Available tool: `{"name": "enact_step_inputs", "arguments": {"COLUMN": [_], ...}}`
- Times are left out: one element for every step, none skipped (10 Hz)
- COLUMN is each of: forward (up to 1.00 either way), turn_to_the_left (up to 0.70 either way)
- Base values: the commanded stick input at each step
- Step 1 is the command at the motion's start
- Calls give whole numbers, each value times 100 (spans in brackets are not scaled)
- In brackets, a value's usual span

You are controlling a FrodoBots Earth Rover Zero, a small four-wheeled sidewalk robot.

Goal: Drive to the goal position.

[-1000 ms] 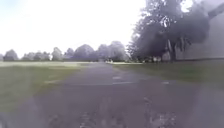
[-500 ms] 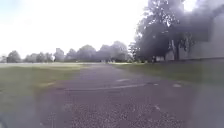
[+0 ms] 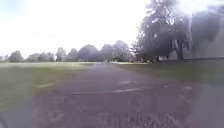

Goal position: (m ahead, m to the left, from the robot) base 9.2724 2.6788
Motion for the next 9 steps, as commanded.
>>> {"name": "enact_step_inputs", "arguments": {"forward": [70, 70, 70, 70, 70, 70, 70, 70, 70], "turn_to_the_left": [0, 0, 0, 0, 0, 0, 0, 0, 0]}}
